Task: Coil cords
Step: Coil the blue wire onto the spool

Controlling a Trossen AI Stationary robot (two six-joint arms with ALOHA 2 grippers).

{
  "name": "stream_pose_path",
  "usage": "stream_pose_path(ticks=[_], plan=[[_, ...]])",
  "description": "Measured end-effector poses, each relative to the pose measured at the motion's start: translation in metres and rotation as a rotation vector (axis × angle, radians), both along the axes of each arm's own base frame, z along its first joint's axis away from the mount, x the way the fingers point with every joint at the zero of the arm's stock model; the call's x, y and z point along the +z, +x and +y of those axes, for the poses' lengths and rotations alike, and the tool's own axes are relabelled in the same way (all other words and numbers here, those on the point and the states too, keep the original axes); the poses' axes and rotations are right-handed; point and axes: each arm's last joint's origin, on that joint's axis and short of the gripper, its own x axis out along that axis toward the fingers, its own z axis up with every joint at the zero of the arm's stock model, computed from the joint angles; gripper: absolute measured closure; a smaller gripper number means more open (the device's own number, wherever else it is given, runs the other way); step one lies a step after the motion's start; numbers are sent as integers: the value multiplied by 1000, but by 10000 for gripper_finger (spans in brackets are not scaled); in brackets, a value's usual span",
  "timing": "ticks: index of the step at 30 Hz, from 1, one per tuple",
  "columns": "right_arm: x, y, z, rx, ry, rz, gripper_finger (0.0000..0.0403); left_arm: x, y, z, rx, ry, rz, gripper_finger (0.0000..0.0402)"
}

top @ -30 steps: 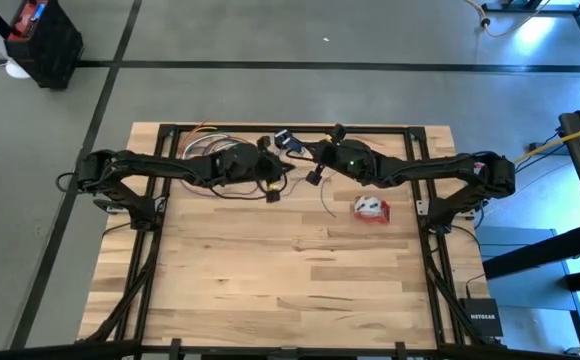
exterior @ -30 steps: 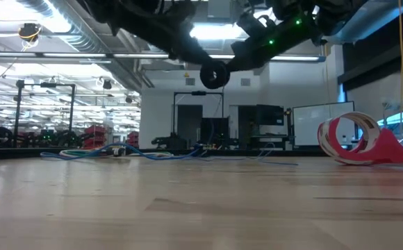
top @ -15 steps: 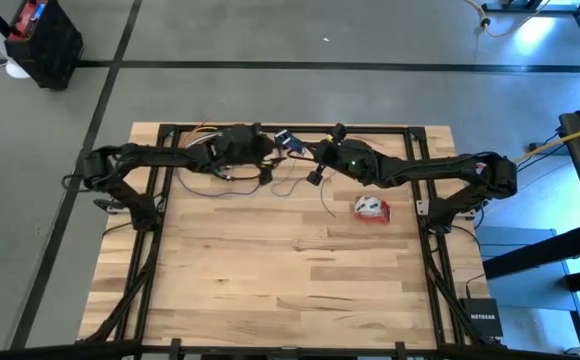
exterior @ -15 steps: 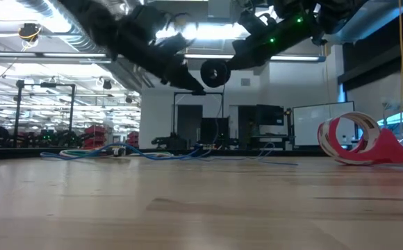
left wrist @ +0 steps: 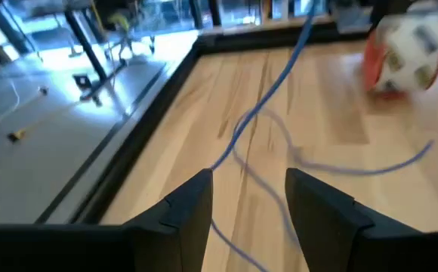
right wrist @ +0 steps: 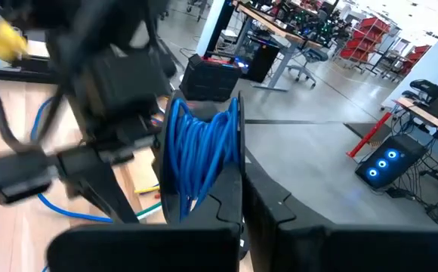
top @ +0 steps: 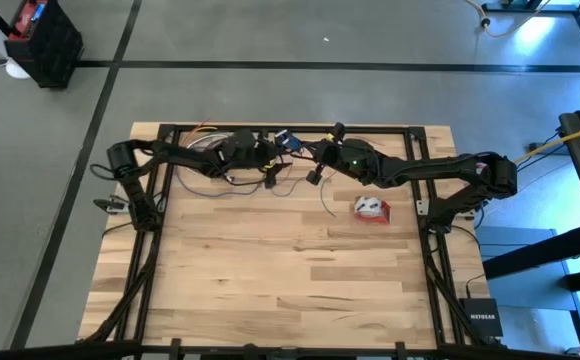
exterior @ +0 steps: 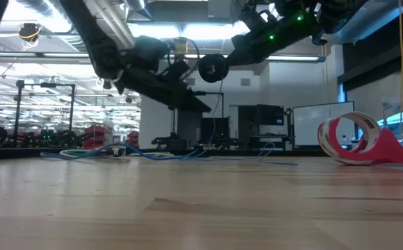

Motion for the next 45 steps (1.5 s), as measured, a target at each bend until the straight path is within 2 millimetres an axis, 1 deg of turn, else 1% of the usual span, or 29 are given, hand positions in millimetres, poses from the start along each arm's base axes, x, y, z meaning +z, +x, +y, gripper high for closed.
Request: stream_pose_path(ticks=[2, 10, 15, 17, 20, 22, 24, 25, 26, 32, 34, 38, 45], plan=[[0, 0, 0, 0, 1, 3, 400, -6, 5, 2, 2, -10, 16, 245], [-1, 0, 0, 5, 3, 8, 400, -9, 21, 8, -2, -1, 16, 247], [-1, 0, 1, 20, 5, 6, 400, -9, 26, 9, 16, 26, 22, 247], [-1, 0, 1, 25, 8, 6, 400, -10, 26, 9, 19, 28, 22, 254], [0, 0, 1, 31, 8, 0, 400, -8, 26, 10, 21, 36, 2, 289], [0, 0, 1, 31, 9, 1, 400, -7, 26, 10, 21, 38, 1, 326], [0, 0, 1, 34, 10, 2, 400, -7, 25, 12, 30, 32, -2, 372], [0, 0, 1, 35, 10, 2, 400, -7, 24, 13, 38, 19, -9, 386], [-1, 0, 1, 38, 12, 2, 400, -7, 24, 15, 44, 15, -15, 392], [-2, 1, 5, 65, 17, 18, 400, -4, 18, 24, 139, 17, -10, 398], [-3, 2, 6, 73, 4, 32, 400, -1, 14, 28, 162, 6, -4, 396], [-9, 1, 9, 105, 4, 106, 400, 17, 4, 31, 192, 8, 6, 399], [-11, 0, 9, 94, 3, 139, 400, 55, -14, 21, 202, 7, 5, 399]])
